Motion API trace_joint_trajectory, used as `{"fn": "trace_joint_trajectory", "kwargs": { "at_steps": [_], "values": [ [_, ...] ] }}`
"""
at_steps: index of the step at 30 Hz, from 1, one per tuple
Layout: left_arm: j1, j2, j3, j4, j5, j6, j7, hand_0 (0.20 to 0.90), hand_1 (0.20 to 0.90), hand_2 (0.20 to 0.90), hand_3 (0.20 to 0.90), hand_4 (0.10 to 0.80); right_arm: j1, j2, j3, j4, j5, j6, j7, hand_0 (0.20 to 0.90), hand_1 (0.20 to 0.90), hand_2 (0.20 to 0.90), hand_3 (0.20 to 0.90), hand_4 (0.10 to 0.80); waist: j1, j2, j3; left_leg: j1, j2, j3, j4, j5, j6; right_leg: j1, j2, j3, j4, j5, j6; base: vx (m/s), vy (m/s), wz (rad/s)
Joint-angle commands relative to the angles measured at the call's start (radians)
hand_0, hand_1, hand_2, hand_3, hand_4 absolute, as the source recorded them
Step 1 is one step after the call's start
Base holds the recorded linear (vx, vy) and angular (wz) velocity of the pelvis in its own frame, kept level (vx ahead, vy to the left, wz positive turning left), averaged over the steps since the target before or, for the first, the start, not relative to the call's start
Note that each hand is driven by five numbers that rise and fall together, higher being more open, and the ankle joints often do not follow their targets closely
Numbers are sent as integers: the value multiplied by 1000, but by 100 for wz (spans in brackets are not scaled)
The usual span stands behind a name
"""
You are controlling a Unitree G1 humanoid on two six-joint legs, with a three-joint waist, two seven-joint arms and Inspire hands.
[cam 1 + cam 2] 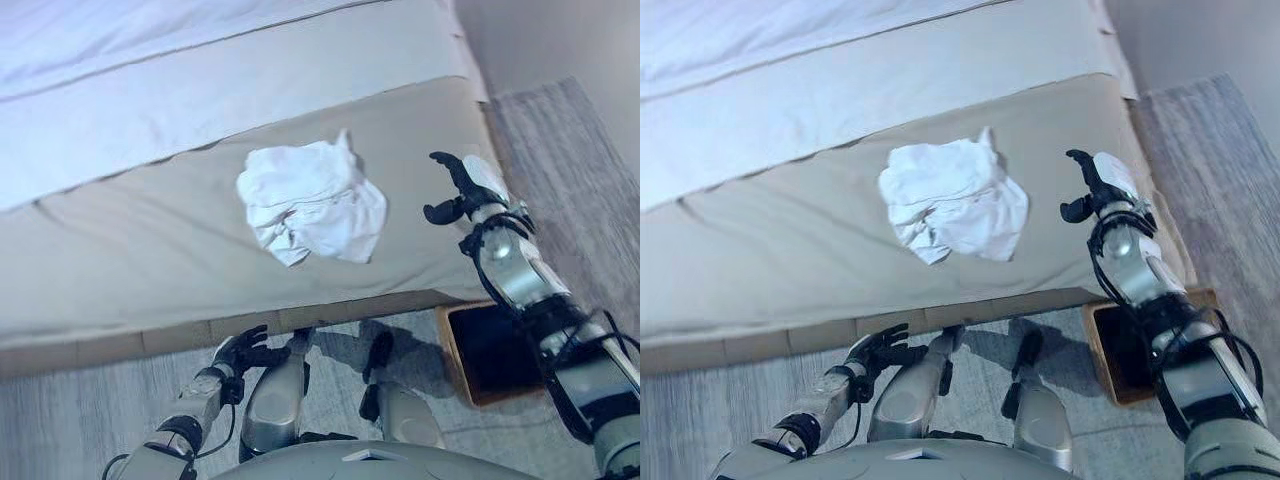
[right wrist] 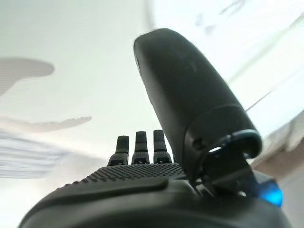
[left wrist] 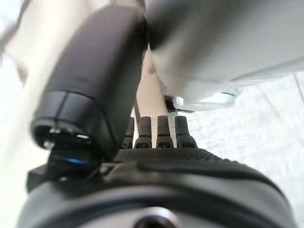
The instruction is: Pick up the clothes from the bed and place them into the basket
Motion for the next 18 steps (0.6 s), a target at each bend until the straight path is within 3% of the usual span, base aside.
{"fn": "trace_joint_trajectory", "kwargs": {
  "at_steps": [1,4,6,12,18],
  "values": [
    [40,120,-6,22,-34,22,10,900,900,900,900,800,-178,-11,46,-40,-58,-14,-42,900,900,900,900,800,58,-69,11,-55,-77,16,131,-144,92,-88,-42,32,219,-47,-28,39,61,38],
    [20,146,9,-7,-69,30,11,900,900,900,900,800,-318,18,105,79,-67,35,-48,900,900,900,900,800,120,-71,46,-106,-87,-23,148,-137,100,-136,-70,-3,297,-27,-17,46,37,46],
    [10,152,10,-18,-81,25,14,900,900,900,900,800,-398,42,132,186,-79,56,-54,900,900,900,900,800,162,-75,63,-124,-89,-43,158,-156,97,-149,-83,-13,333,-51,-3,84,-26,38],
    [18,162,11,-22,-98,-21,-24,900,900,900,900,800,-557,63,196,464,-88,146,-16,900,900,900,900,800,255,-67,98,-212,-100,-98,193,-144,96,-196,-98,-81,371,-87,-5,16,-9,37],
    [57,190,24,-41,-100,-48,-55,900,900,900,900,800,-597,66,241,586,24,346,286,900,900,900,900,800,309,-77,99,-274,-92,-140,195,-126,87,-236,-96,-147,387,-100,-3,30,-58,24]
  ]
}}
